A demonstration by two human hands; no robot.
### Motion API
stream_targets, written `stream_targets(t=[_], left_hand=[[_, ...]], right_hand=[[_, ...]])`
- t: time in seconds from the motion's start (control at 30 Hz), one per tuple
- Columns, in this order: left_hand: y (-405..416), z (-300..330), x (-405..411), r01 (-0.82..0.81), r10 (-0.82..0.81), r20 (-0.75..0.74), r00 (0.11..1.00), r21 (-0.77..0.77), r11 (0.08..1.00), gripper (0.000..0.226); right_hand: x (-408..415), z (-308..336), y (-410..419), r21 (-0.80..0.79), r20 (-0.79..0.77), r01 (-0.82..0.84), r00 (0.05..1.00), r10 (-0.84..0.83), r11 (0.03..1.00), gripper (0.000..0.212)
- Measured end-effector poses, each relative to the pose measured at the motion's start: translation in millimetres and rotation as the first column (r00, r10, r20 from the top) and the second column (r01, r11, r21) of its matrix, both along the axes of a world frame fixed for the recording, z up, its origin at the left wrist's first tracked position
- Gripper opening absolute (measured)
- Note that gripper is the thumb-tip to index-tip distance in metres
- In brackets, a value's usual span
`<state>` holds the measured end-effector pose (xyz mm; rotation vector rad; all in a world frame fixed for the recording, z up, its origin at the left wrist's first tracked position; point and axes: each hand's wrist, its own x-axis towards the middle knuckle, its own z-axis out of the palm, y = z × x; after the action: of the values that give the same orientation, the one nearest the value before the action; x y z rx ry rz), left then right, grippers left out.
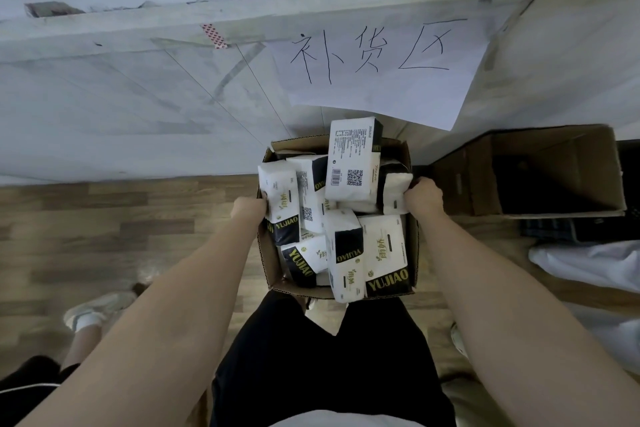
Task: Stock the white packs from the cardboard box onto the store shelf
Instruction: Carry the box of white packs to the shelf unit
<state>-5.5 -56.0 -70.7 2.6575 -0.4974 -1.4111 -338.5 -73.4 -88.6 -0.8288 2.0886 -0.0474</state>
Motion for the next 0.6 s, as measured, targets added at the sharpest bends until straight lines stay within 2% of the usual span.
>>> stream_targets(t=[0.1,0.2,0.37,0.5,0.6], left_hand=[[-2.8,-6.7,-4.5,0.016,-0.016,-0.005,1.000,0.008,1.000,0.010],[-3.7,-11.4,-6.4,0.001,0.000,-0.055,0.998,0.011,1.000,0.019],[3.9,-10.5,-7.6,0.131,-0.130,-0.057,0.990,0.024,0.991,0.021],[22.9,-4.1,-3.7,0.156,-0.156,-0.059,0.986,-0.005,0.988,0.029],[33.0,11.7,-7.1,0.229,-0.229,-0.014,0.973,-0.035,0.973,0.027]], right_hand=[[-0.9,-5.3,4.7,0.056,0.027,0.069,0.997,-0.070,0.996,0.033],[-0.5,-13.3,17.5,0.102,0.076,0.114,0.990,-0.122,0.988,0.042],[-0.7,-5.4,22.8,0.101,0.117,0.011,0.993,-0.023,0.995,0.040],[-11.1,3.6,41.2,0.133,0.135,-0.092,0.988,0.074,0.987,0.037],[-15.4,13.3,64.2,0.134,0.129,-0.088,0.989,0.070,0.987,0.036]])
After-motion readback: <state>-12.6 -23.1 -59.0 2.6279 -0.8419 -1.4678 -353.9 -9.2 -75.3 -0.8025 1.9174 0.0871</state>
